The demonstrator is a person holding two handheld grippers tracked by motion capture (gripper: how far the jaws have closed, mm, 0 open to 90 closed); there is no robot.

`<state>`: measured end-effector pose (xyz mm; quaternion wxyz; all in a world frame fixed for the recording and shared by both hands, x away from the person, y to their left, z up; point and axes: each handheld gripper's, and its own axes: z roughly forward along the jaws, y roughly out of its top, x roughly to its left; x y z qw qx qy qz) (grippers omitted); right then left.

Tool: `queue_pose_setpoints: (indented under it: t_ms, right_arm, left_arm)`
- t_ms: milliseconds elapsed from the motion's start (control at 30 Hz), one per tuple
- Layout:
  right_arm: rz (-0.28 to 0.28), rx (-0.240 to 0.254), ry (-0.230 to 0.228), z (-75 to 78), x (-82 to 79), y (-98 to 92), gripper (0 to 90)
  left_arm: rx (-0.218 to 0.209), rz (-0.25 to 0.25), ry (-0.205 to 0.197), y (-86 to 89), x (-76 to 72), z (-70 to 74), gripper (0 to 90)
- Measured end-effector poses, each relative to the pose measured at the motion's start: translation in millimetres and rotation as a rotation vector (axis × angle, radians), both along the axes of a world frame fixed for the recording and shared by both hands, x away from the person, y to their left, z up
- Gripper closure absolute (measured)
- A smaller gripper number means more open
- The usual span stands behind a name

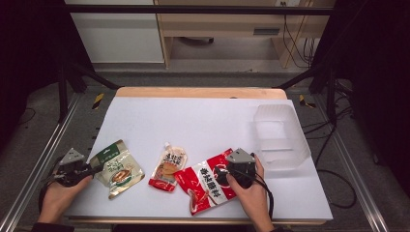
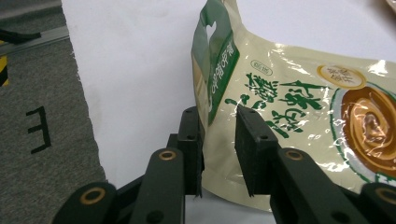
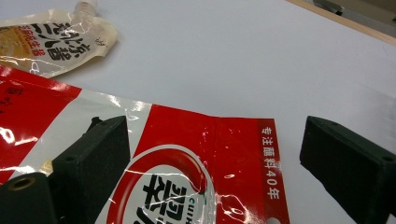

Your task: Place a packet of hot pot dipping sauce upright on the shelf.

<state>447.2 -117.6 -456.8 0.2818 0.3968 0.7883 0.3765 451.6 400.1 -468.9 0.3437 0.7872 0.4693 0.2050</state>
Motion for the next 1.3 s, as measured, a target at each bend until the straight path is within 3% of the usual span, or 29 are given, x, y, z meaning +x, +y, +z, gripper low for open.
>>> queue_pose_setpoints:
  t_ms: [33, 100, 133, 167, 367, 1067, 1300]
  right_arm:
    - [0.002, 0.000, -0.001, 0.0, 0.3, 0.0, 9.1]
    - [0.000, 0.002, -0.001, 0.3, 0.6, 0.0, 9.1]
    - [0.000, 0.002, -0.001, 0.3, 0.6, 0.0, 9.1]
    - [0.000, 0.002, -0.006, 0.6, 0.5, -0.6, 8.9]
    - [-0.009, 0.009, -0.015, 2.2, 0.5, -2.9, 8.8]
    - [-0.015, 0.012, -0.024, 4.0, 2.0, -3.3, 8.1]
    - [-0.015, 0.014, -0.026, 4.7, 2.7, -4.0, 7.8]
  left_arm:
    - [0.016, 0.002, 0.002, 0.6, 0.3, -0.4, 74.1]
    - [0.006, 0.002, -0.005, 1.4, -0.3, 0.6, 83.8]
    - [0.000, -0.003, -0.012, 1.5, -0.9, 2.4, 83.8]
    - [0.012, -0.014, -0.018, -0.2, -2.3, 5.7, 89.2]
    - [0.038, -0.021, -0.028, -0.6, -5.6, 10.8, 89.9]
    - [-0.045, -0.027, -0.094, 3.7, -19.2, 26.8, 90.0]
    - [-0.077, -0.039, -0.143, 2.2, -27.4, 38.5, 90.0]
